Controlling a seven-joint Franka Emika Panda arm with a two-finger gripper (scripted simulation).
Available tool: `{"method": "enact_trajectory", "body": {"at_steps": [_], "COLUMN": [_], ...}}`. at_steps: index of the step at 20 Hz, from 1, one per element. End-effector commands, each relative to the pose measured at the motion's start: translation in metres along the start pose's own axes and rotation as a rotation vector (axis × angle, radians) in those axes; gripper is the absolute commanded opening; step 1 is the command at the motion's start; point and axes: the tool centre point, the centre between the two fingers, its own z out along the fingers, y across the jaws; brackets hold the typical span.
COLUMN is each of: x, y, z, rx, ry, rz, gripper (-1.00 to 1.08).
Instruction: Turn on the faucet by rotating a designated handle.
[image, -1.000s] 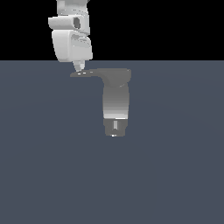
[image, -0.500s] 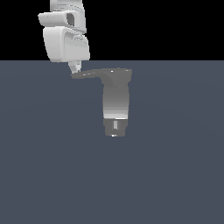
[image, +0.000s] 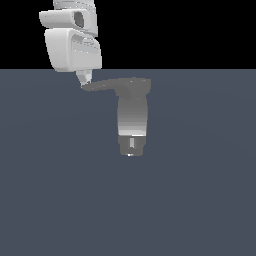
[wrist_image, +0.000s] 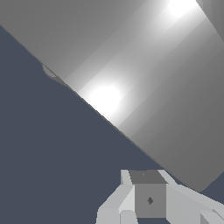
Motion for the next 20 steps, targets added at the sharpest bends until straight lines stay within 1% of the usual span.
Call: {"method": "enact_trajectory", "body": {"at_steps": [1,20], "x": [0.009,0.044], "y": [0.005,0.050], "z": [0.000,0.000], "rx": [-0.002,-0.003], "ry": [0.003,0.003], "rz": [0.007,0.005], "gripper": [-1.00,-1.00]}}
